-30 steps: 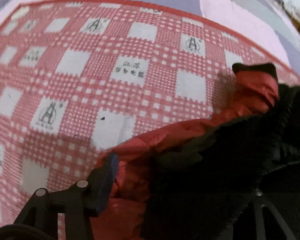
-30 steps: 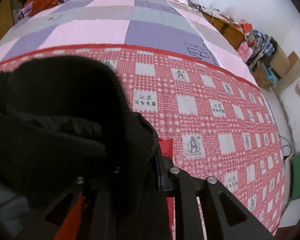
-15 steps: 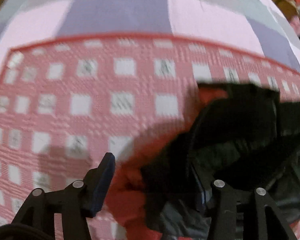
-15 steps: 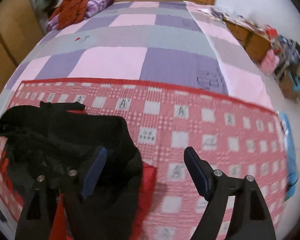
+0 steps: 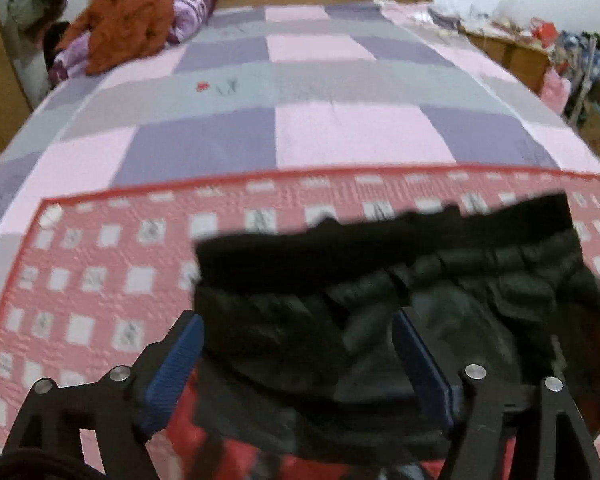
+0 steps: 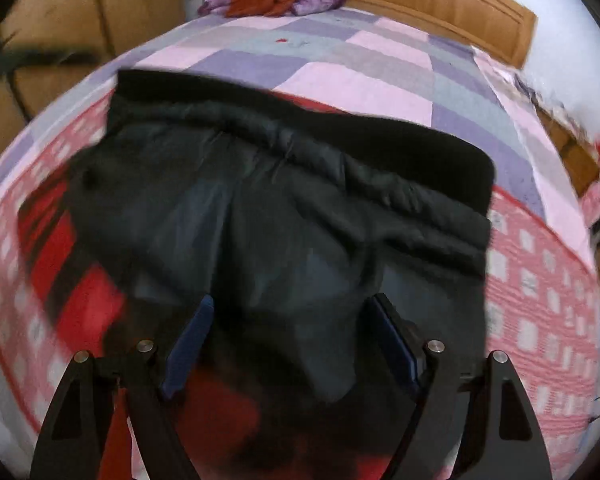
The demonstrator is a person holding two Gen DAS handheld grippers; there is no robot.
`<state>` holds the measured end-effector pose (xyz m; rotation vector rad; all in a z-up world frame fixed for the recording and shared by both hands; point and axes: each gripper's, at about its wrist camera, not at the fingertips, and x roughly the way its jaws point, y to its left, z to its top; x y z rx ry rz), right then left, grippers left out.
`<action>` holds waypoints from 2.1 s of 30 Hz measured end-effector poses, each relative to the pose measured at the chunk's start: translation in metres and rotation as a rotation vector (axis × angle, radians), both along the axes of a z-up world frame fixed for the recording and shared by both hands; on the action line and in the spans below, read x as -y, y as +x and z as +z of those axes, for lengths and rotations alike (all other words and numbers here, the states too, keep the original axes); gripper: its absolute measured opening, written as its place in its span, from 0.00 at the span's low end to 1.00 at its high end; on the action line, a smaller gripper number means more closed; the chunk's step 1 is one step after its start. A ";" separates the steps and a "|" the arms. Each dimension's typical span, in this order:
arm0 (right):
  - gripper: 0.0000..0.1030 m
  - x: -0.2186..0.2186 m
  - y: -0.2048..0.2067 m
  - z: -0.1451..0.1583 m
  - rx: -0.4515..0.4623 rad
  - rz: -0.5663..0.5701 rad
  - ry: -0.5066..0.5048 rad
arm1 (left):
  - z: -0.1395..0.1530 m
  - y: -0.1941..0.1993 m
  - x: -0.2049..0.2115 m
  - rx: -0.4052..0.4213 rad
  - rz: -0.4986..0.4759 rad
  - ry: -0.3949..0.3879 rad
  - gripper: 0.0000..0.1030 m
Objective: Fold large clothes
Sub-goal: 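Lay the folded hem onto the jacket and press it flat with both tools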
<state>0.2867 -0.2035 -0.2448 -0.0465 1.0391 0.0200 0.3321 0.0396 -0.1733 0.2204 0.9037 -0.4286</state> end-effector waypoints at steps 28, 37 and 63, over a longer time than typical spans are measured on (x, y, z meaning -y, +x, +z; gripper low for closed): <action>0.82 0.057 -0.001 -0.030 0.050 -0.290 -0.138 | -0.086 0.056 0.012 0.000 0.136 0.066 1.00; 0.89 0.086 0.042 -0.044 -0.077 -0.349 -0.031 | -0.114 0.102 0.000 -0.127 0.200 0.137 1.00; 0.90 -0.046 -0.081 0.017 0.235 -0.030 -0.155 | -0.055 -0.020 -0.016 0.014 0.160 0.111 1.00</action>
